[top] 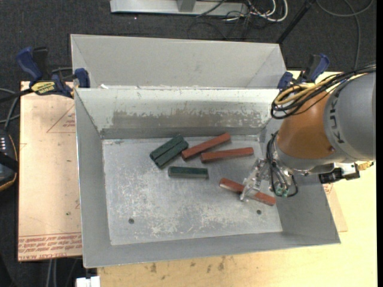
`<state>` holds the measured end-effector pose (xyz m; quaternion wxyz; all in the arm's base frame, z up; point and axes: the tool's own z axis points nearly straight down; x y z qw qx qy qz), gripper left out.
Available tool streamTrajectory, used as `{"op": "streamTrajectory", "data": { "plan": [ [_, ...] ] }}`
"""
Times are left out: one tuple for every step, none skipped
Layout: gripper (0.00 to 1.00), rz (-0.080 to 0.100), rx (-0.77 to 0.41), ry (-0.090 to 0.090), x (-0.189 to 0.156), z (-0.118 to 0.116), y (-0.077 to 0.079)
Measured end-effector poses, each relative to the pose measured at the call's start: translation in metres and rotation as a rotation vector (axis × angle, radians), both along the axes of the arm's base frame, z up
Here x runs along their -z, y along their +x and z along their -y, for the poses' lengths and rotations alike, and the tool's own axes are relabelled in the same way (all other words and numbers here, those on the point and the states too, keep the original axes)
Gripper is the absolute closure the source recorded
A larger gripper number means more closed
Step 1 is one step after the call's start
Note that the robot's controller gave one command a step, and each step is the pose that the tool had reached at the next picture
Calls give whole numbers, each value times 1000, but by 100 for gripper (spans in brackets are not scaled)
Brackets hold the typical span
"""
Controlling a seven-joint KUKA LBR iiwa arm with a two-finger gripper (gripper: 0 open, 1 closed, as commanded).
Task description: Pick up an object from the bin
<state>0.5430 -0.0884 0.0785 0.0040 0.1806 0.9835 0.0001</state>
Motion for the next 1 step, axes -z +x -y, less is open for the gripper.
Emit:
{"op": "streamTrajectory", "data": {
  "plan": [
    [100, 0, 0, 0, 0, 0, 0]
  ]
}}
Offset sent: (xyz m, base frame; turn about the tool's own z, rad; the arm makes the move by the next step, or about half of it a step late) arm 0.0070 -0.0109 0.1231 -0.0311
